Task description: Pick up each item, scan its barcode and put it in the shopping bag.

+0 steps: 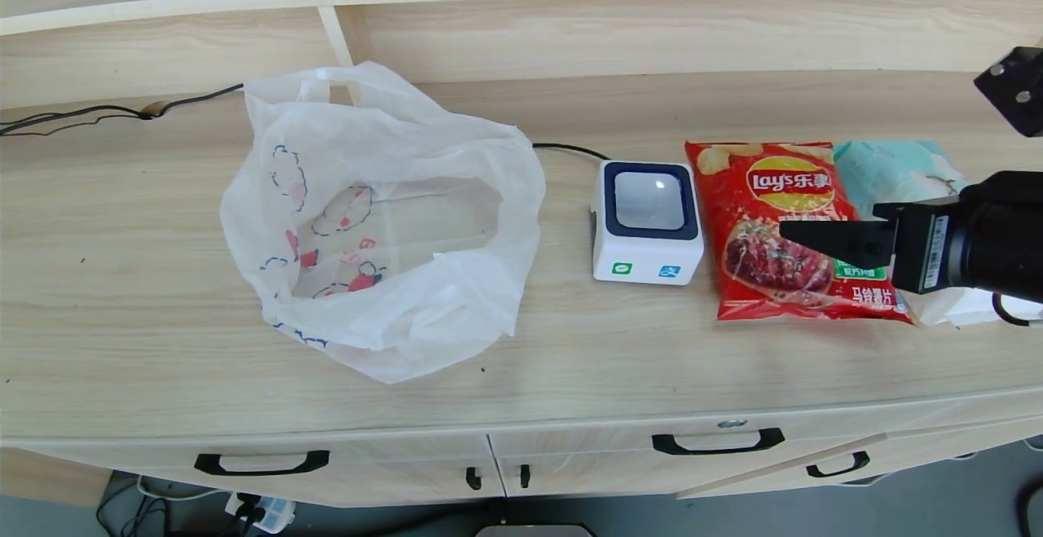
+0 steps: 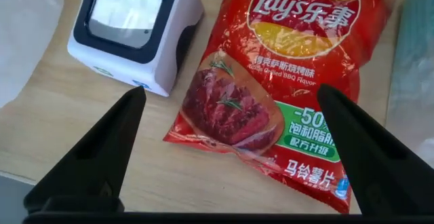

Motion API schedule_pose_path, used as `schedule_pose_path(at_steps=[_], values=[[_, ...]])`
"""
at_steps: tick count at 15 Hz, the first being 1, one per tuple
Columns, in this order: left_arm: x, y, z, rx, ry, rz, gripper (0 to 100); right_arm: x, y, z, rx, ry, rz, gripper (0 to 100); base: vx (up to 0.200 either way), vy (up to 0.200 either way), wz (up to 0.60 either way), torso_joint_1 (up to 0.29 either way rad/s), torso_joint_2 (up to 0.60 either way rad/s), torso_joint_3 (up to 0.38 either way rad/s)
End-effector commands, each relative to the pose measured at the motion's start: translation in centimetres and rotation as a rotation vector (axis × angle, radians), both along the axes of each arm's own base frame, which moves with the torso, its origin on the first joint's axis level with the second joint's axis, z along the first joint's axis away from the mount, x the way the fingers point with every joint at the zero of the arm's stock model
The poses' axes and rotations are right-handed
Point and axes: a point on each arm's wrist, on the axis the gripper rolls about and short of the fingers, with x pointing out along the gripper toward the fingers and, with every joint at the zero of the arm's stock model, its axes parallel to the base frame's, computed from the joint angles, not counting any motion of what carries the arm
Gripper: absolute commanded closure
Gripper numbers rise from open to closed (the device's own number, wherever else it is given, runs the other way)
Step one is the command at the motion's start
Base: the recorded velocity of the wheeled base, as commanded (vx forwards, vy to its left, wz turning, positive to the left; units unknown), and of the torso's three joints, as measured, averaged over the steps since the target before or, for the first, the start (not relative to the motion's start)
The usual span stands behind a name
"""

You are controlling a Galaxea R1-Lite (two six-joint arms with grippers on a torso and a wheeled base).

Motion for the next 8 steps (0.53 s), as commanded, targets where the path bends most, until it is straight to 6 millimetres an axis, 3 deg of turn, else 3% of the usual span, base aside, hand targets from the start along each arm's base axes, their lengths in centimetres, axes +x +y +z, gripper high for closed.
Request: schedule_pose_path(at_steps=[1,3,8], values=[[0.0,0.0,0.0,0.001,0.001,0.001,0,2.3,0.9,-0.9,-0.027,0.045,-0.021,0,0.000,0.000,0.00,0.000,0.00,0.000],[0.0,0.0,0.0,0.001,0.001,0.001,0,3.5,0.7,-1.7,-0.069,0.066,-0.102,0,0.000,0.000,0.00,0.000,0.00,0.000],[0.0,0.0,0.0,-0.001,-0.001,0.001,0,4.8,-0.2,-1.4,-0.099,0.050,-0.138,0,0.000,0.000,0.00,0.000,0.00,0.000]])
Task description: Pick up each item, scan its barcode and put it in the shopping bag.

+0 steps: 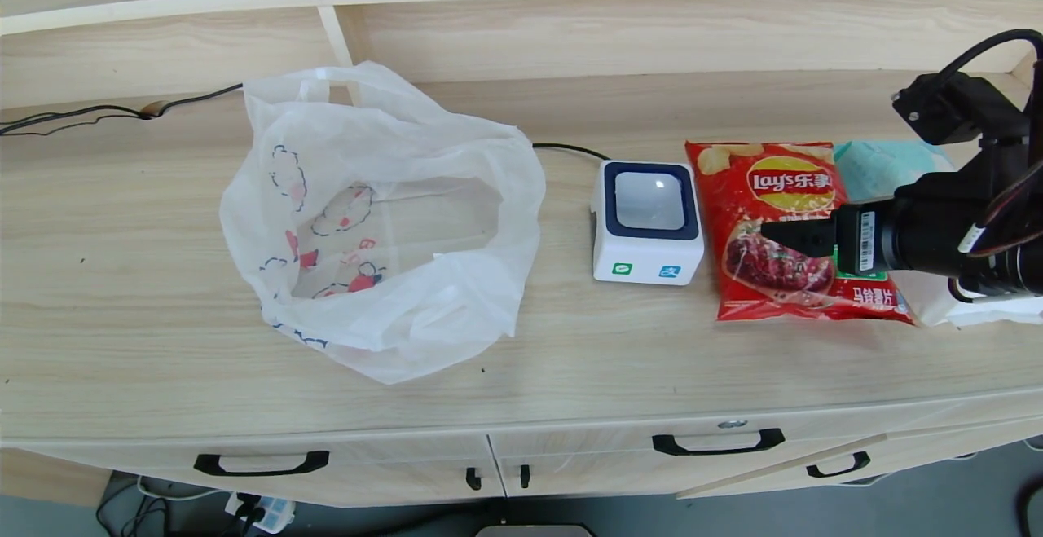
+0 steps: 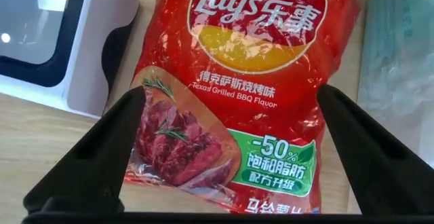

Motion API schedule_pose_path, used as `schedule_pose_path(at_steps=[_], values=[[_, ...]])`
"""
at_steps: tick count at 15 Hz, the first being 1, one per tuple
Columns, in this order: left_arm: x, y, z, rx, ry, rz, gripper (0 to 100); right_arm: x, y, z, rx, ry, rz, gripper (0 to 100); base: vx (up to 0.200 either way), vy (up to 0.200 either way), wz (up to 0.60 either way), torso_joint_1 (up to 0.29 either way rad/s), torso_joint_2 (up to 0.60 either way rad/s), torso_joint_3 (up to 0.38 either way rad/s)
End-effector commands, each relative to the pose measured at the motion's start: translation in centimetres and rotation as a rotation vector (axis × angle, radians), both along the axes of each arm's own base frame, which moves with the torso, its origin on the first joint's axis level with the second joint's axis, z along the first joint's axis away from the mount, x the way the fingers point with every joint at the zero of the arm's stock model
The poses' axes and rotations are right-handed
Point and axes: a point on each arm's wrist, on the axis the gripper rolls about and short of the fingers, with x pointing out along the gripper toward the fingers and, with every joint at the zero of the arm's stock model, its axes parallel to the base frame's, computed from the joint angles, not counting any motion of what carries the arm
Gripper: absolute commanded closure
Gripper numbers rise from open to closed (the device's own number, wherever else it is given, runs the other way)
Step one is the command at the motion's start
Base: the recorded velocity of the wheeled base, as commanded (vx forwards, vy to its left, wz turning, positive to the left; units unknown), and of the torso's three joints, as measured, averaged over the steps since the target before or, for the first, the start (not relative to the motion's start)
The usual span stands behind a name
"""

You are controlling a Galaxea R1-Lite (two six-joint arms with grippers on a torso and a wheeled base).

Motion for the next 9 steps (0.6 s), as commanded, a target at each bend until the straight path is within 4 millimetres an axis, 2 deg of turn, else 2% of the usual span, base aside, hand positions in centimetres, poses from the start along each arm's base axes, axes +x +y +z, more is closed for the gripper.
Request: schedule_pose_path(at_steps=[1,5,7,9], values=[[0.0,0.0,0.0,0.000,0.001,0.001,0,0.9,0.3,-0.2,0.006,0.015,0.016,0,0.000,0.000,0.00,0.000,0.00,0.000],[0.0,0.0,0.0,-0.002,0.001,0.001,0,1.7,0.5,-0.7,0.002,0.033,0.032,0,0.000,0.000,0.00,0.000,0.00,0.000],[0.0,0.0,0.0,-0.002,0.001,0.001,0,2.7,0.6,-1.5,-0.002,0.059,0.019,0,0.000,0.000,0.00,0.000,0.00,0.000],[0.0,0.0,0.0,-0.002,0.000,0.001,0,3.9,0.6,-1.4,0.004,0.028,0.002,0,0.000,0.000,0.00,0.000,0.00,0.000]])
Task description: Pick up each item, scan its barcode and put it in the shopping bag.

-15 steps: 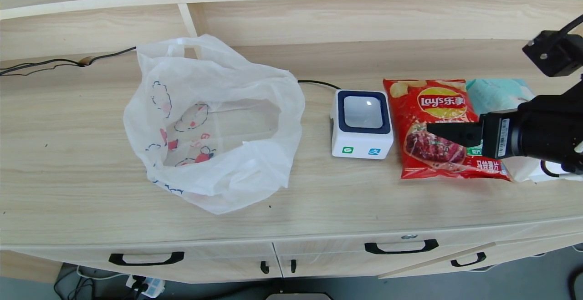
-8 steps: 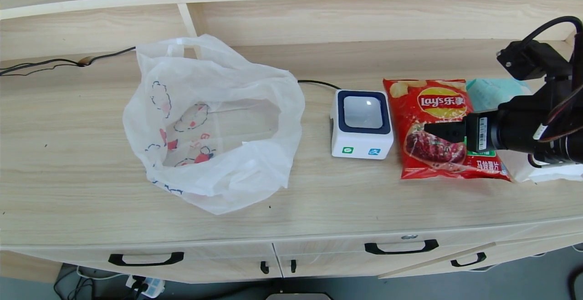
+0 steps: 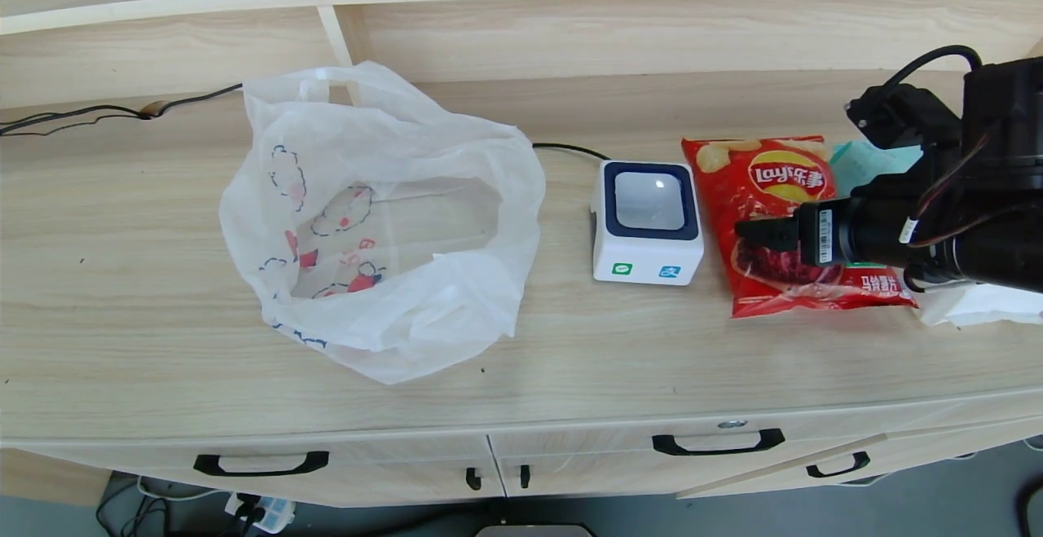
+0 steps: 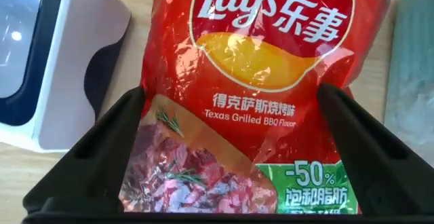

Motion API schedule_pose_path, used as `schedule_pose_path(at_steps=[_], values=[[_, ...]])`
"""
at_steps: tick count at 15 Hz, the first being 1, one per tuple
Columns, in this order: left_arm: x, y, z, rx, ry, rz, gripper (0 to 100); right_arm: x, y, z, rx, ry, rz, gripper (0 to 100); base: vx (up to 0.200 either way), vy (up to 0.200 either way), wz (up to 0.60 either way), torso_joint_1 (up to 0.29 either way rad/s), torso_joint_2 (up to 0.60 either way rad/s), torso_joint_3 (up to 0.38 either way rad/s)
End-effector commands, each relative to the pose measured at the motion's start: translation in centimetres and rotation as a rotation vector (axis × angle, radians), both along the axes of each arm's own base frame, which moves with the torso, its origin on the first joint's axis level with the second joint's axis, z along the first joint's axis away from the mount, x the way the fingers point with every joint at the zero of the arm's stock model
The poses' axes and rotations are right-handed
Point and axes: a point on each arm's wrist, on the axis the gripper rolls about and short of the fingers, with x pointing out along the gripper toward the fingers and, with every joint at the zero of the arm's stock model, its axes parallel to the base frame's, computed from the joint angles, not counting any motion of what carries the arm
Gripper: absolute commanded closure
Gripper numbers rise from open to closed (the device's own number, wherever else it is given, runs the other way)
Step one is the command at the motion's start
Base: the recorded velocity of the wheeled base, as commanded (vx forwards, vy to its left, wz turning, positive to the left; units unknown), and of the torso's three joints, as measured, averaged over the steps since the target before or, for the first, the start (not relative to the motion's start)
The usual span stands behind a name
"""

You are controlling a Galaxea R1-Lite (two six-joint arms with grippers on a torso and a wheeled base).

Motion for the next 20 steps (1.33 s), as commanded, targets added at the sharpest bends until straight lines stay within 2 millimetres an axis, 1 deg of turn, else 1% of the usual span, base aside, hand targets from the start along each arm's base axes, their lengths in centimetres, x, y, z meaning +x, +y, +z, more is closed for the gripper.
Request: schedule_pose_path(at_steps=[1,3,5,9,10,11,12,16,18,20], values=[[0.0,0.0,0.0,0.000,0.001,0.001,0,1.4,0.0,-0.3,-0.007,-0.005,-0.026,0,0.000,0.000,0.00,0.000,0.00,0.000],[0.0,0.0,0.0,-0.002,0.000,0.001,0,2.0,0.1,-0.3,-0.007,-0.010,-0.040,0,0.000,0.000,0.00,0.000,0.00,0.000],[0.0,0.0,0.0,-0.002,0.000,0.001,0,2.8,-0.7,0.0,-0.010,-0.023,-0.088,0,0.000,0.000,0.00,0.000,0.00,0.000],[0.0,0.0,0.0,-0.002,0.000,0.001,0,3.9,-1.5,1.5,0.003,-0.077,-0.137,0,0.000,0.000,0.00,0.000,0.00,0.000],[0.0,0.0,0.0,-0.002,0.000,0.001,0,4.1,-1.5,1.6,0.005,-0.081,-0.137,0,0.000,0.000,0.00,0.000,0.00,0.000],[0.0,0.0,0.0,0.000,0.000,0.001,0,4.1,-1.5,1.3,0.002,-0.070,-0.136,0,0.000,0.000,0.00,0.000,0.00,0.000],[0.0,0.0,0.0,0.000,0.000,0.001,0,4.1,-1.5,1.1,-0.004,-0.061,-0.133,100,0.000,0.000,0.00,0.000,0.00,0.000],[0.0,0.0,0.0,-0.002,0.000,0.001,0,4.2,-1.3,0.7,0.002,-0.048,-0.104,100,0.000,0.000,0.00,0.000,0.00,0.000],[0.0,0.0,0.0,0.000,0.000,0.001,0,4.1,-1.3,0.9,0.002,-0.054,-0.102,100,0.000,0.000,0.00,0.000,0.00,0.000],[0.0,0.0,0.0,0.001,-0.002,0.001,0,3.2,-1.4,1.5,0.012,-0.073,-0.092,100,0.000,0.000,0.00,0.000,0.00,0.000]])
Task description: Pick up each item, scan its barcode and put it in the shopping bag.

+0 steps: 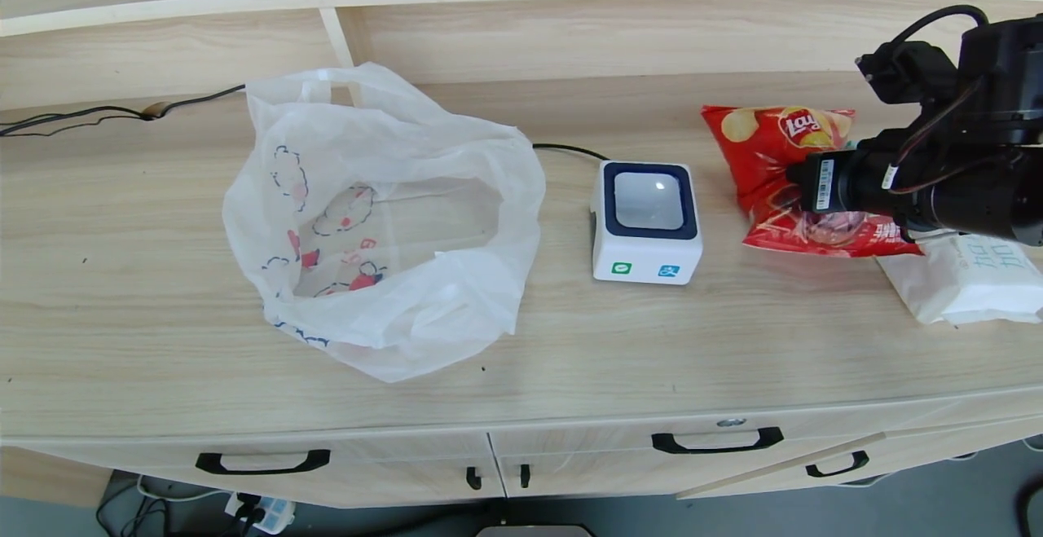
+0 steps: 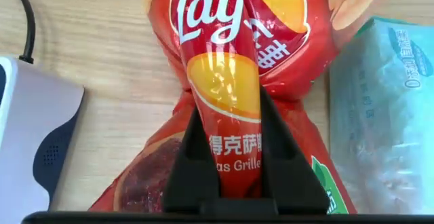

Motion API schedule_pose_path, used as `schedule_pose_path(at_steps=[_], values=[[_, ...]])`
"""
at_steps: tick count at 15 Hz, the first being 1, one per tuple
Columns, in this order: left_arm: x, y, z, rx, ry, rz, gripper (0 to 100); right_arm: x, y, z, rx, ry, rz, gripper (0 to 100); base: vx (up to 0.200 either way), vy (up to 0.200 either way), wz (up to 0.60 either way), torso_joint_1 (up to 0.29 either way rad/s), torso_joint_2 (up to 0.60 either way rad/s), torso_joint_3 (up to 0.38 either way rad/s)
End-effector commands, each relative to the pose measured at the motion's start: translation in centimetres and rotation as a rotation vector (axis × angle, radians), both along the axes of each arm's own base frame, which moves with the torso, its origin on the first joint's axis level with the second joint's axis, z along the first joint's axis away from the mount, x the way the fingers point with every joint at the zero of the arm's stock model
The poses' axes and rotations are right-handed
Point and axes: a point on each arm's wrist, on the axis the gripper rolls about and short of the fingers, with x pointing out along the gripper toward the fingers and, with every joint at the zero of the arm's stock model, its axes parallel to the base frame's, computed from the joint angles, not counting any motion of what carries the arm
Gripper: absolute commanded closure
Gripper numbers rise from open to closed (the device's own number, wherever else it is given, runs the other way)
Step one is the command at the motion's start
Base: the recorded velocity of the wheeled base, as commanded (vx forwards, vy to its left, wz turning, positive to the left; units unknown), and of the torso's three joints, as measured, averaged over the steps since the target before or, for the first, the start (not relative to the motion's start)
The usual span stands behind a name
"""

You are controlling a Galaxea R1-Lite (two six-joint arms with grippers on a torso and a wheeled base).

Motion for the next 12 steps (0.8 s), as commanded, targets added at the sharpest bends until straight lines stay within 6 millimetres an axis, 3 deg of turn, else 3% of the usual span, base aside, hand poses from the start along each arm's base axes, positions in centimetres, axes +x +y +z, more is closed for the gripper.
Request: schedule_pose_path(at_steps=[1,8,12], values=[[0.0,0.0,0.0,0.001,0.001,0.001,0,-1.2,-0.2,0.6,0.009,-0.013,0.013,100,0.000,0.000,0.00,0.000,0.00,0.000],[0.0,0.0,0.0,0.001,0.003,0.001,0,-8.6,0.7,1.3,0.129,-0.174,0.134,100,0.000,0.000,0.00,0.000,0.00,0.000],[0.0,0.0,0.0,0.001,0.003,0.001,0,-13.1,-0.7,0.6,0.269,-0.185,0.129,100,0.000,0.000,0.00,0.000,0.00,0.000]])
